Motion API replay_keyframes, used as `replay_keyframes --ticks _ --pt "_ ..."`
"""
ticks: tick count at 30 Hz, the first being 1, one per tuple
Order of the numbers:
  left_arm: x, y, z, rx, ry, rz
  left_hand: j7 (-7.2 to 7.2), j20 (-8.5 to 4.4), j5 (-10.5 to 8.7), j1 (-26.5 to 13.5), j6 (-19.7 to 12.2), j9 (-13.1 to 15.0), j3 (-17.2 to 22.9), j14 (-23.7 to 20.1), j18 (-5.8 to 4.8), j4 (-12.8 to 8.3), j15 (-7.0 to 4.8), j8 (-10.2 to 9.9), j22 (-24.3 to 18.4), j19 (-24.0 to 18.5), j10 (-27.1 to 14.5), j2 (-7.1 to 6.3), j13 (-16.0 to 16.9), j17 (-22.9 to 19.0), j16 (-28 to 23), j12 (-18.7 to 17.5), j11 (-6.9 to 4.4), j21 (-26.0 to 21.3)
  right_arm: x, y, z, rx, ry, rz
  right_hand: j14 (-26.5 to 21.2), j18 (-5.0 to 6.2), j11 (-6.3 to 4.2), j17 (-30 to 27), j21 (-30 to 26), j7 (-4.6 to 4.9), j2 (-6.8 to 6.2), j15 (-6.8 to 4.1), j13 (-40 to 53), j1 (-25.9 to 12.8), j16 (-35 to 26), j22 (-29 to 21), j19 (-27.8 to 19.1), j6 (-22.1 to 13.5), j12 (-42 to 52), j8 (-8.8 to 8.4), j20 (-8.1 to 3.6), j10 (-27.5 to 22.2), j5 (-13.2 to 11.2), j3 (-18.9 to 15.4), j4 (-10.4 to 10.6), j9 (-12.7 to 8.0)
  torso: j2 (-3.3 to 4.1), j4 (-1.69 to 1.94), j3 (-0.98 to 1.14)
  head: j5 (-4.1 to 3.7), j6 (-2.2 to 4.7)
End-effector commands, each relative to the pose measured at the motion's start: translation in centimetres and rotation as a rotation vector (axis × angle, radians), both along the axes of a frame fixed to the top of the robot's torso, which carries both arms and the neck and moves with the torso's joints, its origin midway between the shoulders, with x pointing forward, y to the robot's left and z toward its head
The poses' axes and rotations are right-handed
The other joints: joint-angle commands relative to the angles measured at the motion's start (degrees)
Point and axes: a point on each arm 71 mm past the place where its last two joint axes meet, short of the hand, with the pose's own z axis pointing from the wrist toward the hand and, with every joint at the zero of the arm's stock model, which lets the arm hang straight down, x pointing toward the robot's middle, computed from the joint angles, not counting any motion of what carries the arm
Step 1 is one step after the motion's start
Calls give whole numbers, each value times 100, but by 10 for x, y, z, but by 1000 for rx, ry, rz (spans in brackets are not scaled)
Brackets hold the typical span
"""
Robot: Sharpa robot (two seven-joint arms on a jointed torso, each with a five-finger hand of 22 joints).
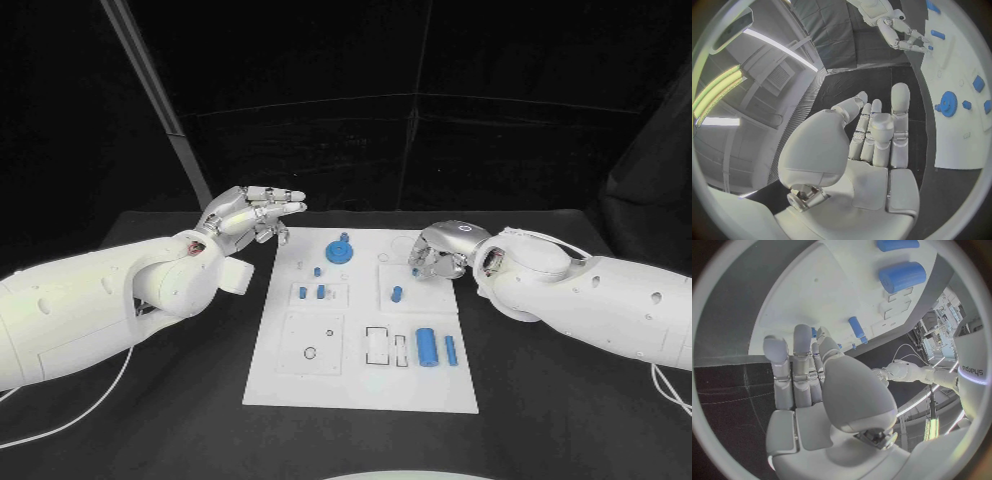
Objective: Assemble the parts on the task board
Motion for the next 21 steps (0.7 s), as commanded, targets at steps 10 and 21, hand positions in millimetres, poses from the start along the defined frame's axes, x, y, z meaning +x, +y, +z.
replay_keyframes --ticks 10,21 --pt "0 -1 2 -49 -6 1 4 -14 0 -47 12 -9 -37 -46 69 2 -16 -26 -26 -58 30 0 -9 -18 -43 31 -13 -39 4 1 -7 -30 12 -5 58 -94 -8 293 359 27 115 30 -4 -55 411 421 0 7 46 -2 19 -13 -122 397 -113 7 -4 1 -2 -14 -36" --pt "1 0 2 -44 0 4 11 -15 0 -38 -6 -13 -40 -52 69 0 -15 -39 -33 -71 21 3 -12 -24 -44 30 -9 -51 3 5 -12 -44 57 10 51 -175 -23 712 853 11 77 26 -4 -303 1003 1030 64 128 48 -3 34 96 -144 1219 -399 8 -5 -2 -6 -15 -60"
